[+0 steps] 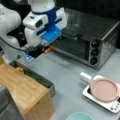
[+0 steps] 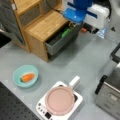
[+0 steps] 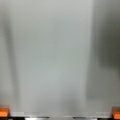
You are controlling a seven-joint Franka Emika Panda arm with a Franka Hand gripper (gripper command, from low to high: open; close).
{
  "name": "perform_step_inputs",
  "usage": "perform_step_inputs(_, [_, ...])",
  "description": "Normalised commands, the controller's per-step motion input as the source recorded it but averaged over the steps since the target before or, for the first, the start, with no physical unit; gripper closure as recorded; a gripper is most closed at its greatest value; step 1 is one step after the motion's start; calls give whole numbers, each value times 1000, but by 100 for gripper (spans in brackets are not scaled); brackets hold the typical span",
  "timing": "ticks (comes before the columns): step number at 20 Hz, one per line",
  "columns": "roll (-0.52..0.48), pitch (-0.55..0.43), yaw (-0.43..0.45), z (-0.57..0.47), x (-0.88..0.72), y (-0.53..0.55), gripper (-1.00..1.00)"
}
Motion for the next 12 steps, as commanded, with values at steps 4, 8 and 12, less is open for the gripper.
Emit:
perform_step_inputs(4, [9,45,93,-8,5,1,-100])
perform_step_inputs(8, [-1,40,98,-23,43,-28,-100])
perform_step_inputs(12, [0,48,101,-22,161,-105,-100])
